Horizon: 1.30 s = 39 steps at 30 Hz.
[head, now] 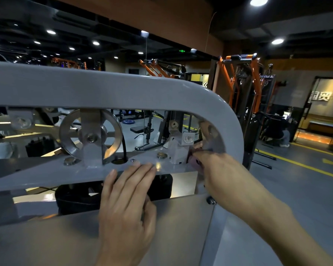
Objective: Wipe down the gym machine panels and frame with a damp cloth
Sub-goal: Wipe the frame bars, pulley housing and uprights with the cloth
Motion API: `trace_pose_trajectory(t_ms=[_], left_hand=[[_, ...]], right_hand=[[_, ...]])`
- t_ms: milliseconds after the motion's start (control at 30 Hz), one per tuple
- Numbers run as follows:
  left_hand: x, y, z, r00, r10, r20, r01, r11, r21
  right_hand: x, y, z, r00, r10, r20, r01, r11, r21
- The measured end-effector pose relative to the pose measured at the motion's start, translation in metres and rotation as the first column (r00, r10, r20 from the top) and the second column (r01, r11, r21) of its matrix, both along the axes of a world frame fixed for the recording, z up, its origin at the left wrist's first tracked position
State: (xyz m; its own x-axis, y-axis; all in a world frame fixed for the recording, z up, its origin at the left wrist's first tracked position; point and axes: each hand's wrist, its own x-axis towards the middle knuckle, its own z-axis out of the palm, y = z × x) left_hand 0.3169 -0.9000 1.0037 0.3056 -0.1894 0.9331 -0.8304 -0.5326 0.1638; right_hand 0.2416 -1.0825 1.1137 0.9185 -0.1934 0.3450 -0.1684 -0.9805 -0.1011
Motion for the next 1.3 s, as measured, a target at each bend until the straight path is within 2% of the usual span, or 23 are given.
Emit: trace_pose_trajectory(t_ms=[167, 300, 433, 633, 767, 900, 1033, 1233, 1300], left_hand=[[0.001, 0.001, 0.001, 0.999, -0.031, -0.009, 0.031, 0.999, 0.009], [0.000, 0.002, 0.001, 0.999, -0.033, -0.016, 0.033, 0.999, 0.009], [0.001, 0.004, 0.000, 0.999, -0.045, -0.021, 0.045, 0.999, 0.015], [0.000, 0.007, 0.000, 0.996, -0.065, -0.053, 0.068, 0.996, 0.053], [-0.003, 0.016, 0.004, 0.991, -0.115, -0.065, 0.120, 0.989, 0.087], [-0.006, 0.028, 0.007, 0.988, -0.143, -0.066, 0.148, 0.987, 0.070], [-0.002, 0.044, 0.003, 0.994, -0.095, -0.053, 0.095, 0.995, 0.003], [0.001, 0.064, 0.000, 0.996, -0.071, -0.062, 0.071, 0.997, -0.012], [0.002, 0.069, -0.002, 0.995, -0.084, -0.061, 0.084, 0.996, -0.015]], right_hand=[[0.034, 0.003, 0.019, 0.984, -0.125, -0.130, 0.136, 0.988, 0.077], [0.027, 0.003, 0.022, 0.985, -0.089, -0.148, 0.103, 0.991, 0.090], [-0.008, 0.007, 0.015, 0.998, -0.003, -0.056, 0.008, 0.996, 0.090], [0.001, 0.011, 0.002, 0.998, -0.011, 0.068, 0.006, 0.997, 0.071], [-0.014, 0.023, -0.011, 0.985, 0.048, 0.167, -0.054, 0.998, 0.029], [-0.019, 0.030, -0.017, 0.976, -0.002, 0.217, 0.008, 1.000, -0.025], [-0.024, 0.053, -0.030, 0.960, -0.041, 0.277, 0.067, 0.994, -0.085], [0.006, 0.103, -0.040, 0.936, 0.091, 0.340, -0.028, 0.982, -0.185], [0.015, 0.115, -0.032, 0.944, 0.167, 0.286, -0.112, 0.974, -0.197]])
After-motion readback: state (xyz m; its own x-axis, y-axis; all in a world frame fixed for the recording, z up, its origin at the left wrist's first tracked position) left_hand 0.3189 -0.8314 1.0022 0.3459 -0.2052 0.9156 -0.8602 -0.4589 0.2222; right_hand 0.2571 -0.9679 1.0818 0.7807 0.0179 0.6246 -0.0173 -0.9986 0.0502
